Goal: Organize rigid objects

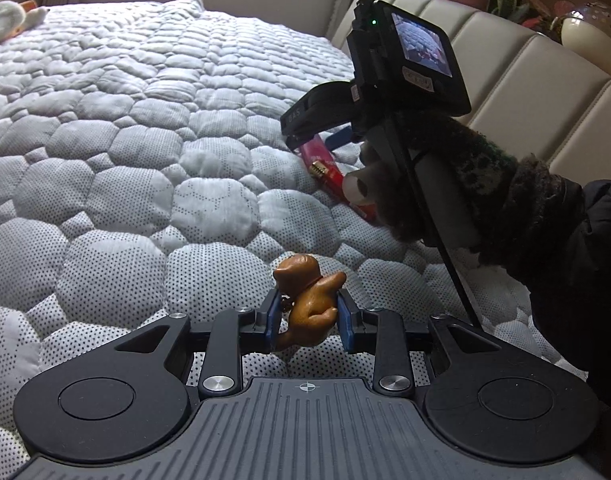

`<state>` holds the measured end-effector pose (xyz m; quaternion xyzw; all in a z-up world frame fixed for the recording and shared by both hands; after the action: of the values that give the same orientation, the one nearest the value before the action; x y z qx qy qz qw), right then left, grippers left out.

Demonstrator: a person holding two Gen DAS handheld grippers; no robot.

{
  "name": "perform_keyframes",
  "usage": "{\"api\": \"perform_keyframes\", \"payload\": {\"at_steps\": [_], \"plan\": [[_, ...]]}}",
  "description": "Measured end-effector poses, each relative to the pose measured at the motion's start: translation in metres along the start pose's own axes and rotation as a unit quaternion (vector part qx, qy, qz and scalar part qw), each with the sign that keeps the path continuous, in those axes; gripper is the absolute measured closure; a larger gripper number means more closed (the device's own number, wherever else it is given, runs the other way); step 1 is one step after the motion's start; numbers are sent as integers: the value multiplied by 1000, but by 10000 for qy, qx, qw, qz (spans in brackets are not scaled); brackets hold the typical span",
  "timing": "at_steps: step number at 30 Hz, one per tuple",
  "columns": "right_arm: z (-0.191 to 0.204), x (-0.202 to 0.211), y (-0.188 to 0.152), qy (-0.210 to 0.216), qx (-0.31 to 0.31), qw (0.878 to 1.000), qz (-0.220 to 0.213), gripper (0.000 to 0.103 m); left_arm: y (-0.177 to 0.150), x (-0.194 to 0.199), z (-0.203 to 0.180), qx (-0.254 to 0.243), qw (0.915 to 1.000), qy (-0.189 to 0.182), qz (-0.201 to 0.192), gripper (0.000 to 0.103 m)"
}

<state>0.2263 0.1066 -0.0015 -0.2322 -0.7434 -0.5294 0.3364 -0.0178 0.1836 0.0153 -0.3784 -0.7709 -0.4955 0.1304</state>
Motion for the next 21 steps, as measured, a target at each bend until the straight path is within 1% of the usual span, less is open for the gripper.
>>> {"api": "perform_keyframes", "payload": {"at_steps": [1, 2, 5, 9, 14, 15, 16, 17, 19, 21], "plan": [[1, 1, 0, 7, 19, 10000, 2, 61, 0, 0, 0, 1, 10000, -4, 2, 71], [1, 2, 0, 13, 73, 10000, -3, 72, 0, 0, -1, 0, 10000, -9, 4, 71], [8, 11, 0, 27, 355, 9993, -131, 74, 0, 0, -2, -11, 10000, -1, 9, 71], [3, 33, 1, 361, 213, 9989, -214, 74, -1, 0, -7, -36, 10000, -10, 13, 71], [-18, 91, -8, 693, 90, 9953, -676, 75, -4, 1, -22, -97, 9999, -98, 65, 71], [-24, 105, -11, 717, 64, 9942, -797, 78, -5, 1, -26, -109, 9998, -136, 78, 71], [-31, 118, -14, 713, 33, 9932, -923, 90, -6, 1, -30, -113, 9997, -180, 94, 71], [-39, 132, -18, 782, -4, 9918, -1006, 96, -8, 0, -35, -123, 9996, -217, 114, 71], [-55, 157, -26, 829, -120, 9895, -1179, 102, -11, -3, -45, -157, 9993, -288, 183, 71], [-73, 179, -39, 852, -189, 9872, -1332, 102, -16, -6, -56, -202, 9988, -365, 269, 71]]}}
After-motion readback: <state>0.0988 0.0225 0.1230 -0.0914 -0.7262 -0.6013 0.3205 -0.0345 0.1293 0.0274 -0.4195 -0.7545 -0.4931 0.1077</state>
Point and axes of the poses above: each gripper's, at about its wrist camera, not at the fingertips, and x roughly against the way its jaws point, z to its left, y to its top, the point moved 3 cm from there along -x, roughly the way its jaws point, and after that the axes turned 13 degrees about -y, right-handed, at the moved point
